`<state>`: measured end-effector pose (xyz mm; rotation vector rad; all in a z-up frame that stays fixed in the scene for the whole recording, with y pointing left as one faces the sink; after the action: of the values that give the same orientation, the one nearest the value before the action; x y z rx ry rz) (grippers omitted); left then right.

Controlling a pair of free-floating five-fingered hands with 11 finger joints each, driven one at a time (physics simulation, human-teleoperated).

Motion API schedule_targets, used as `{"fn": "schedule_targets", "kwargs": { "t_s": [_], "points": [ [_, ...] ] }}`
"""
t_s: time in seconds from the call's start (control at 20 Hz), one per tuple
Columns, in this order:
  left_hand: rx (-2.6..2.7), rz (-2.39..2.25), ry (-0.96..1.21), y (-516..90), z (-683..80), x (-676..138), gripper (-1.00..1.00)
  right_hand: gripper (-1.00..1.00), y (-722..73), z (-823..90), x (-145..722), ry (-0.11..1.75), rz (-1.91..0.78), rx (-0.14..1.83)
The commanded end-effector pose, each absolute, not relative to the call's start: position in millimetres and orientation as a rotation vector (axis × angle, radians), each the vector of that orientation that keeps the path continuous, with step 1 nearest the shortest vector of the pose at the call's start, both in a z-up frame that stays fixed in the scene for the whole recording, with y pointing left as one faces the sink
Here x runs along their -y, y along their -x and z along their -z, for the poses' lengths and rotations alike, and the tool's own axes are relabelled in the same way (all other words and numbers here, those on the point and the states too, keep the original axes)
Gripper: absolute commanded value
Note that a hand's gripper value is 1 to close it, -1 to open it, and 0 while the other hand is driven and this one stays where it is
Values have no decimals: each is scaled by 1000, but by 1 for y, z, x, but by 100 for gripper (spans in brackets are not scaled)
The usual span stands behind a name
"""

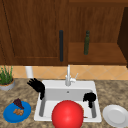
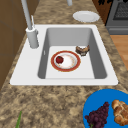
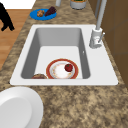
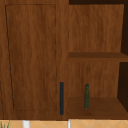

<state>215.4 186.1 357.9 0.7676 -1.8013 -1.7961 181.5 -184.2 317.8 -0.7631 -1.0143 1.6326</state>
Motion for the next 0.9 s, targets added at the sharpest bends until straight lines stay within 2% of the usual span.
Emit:
{"fn": "schedule_targets", "kwargs": {
  "t_s": [0.0,0.85],
  "points": [
    [1824,1821,-731,-202,-330,-208,-100,0,-182,-318,184,763,-1633,1014],
    [1766,1829,-601,-173,-228,-288,-100,0,-182,-318,184,763,-1633,1014]
  ]
}}
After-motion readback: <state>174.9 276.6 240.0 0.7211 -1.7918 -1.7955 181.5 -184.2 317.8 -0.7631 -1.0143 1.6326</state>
